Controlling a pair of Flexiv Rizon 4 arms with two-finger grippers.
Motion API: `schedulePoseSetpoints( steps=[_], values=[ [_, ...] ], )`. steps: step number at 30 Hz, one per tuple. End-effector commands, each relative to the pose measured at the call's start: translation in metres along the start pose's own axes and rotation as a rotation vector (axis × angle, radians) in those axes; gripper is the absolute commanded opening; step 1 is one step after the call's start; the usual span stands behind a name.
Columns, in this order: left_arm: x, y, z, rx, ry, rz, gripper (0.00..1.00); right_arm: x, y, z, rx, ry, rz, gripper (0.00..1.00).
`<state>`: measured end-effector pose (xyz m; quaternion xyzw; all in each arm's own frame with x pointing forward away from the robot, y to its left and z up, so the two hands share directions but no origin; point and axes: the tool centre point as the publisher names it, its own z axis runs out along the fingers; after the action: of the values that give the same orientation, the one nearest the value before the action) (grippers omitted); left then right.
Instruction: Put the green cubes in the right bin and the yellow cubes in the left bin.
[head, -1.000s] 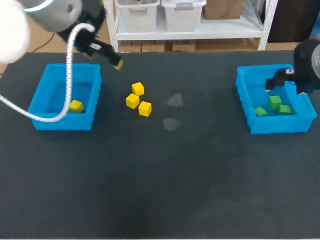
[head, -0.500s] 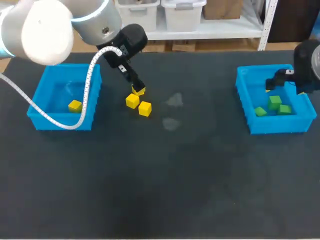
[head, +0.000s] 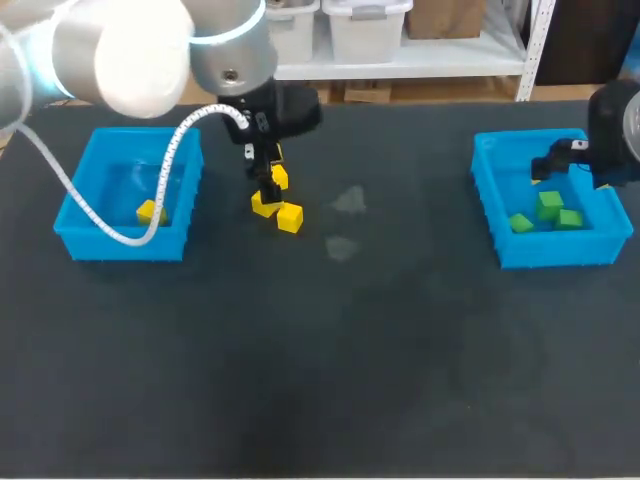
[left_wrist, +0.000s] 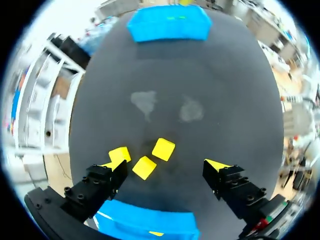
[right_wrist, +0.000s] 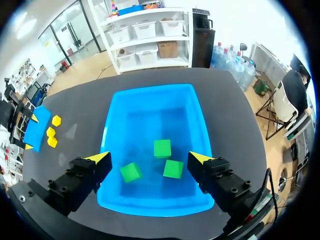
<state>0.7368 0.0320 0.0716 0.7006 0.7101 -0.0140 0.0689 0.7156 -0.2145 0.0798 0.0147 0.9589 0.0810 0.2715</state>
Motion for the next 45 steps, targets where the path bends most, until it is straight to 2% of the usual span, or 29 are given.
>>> schedulePoseSetpoints(
  steps=[1,7,14,22,27,31,36,37,39,45],
  values=[
    [-0.008,0.003,0.01,0.097,0.336,0.707,1.0,0.004,0.0,0.0,0.005,-0.104,0.002,1.0],
    [-0.007,-0.009,0.026,0.144,0.341,0.722,1.0,0.004,0.0,0.0,0.005,-0.104,0.002,1.0],
    [-0.006,-0.011,0.043,0.168,0.334,0.698,1.0,0.004,0.0,0.0,0.005,-0.104,0.002,1.0],
    [-0.01,0.002,0.062,0.159,0.305,0.604,1.0,0.004,0.0,0.0,0.005,-0.104,0.002,1.0],
    [-0.015,0.016,0.069,0.139,0.269,0.495,1.0,0.004,0.0,0.0,0.005,-0.104,0.002,1.0],
    [-0.011,0.023,0.075,0.145,0.274,0.458,1.0,0.004,0.0,0.0,0.005,-0.104,0.002,1.0],
    [-0.004,0.023,0.08,0.153,0.288,0.422,1.0,0.004,0.0,0.0,0.005,-0.104,0.002,1.0],
    [-0.003,0.022,0.081,0.16,0.29,0.414,0.69,0.004,0.0,0.0,0.005,-0.104,0.002,1.0],
    [-0.001,0.02,0.08,0.165,0.288,0.392,0.0,0.004,0.0,0.0,0.005,-0.104,0.002,1.0],
    [0.001,0.016,0.079,0.175,0.28,0.363,0.0,0.004,0.0,0.0,0.005,-0.104,0.002,1.0]
  ],
)
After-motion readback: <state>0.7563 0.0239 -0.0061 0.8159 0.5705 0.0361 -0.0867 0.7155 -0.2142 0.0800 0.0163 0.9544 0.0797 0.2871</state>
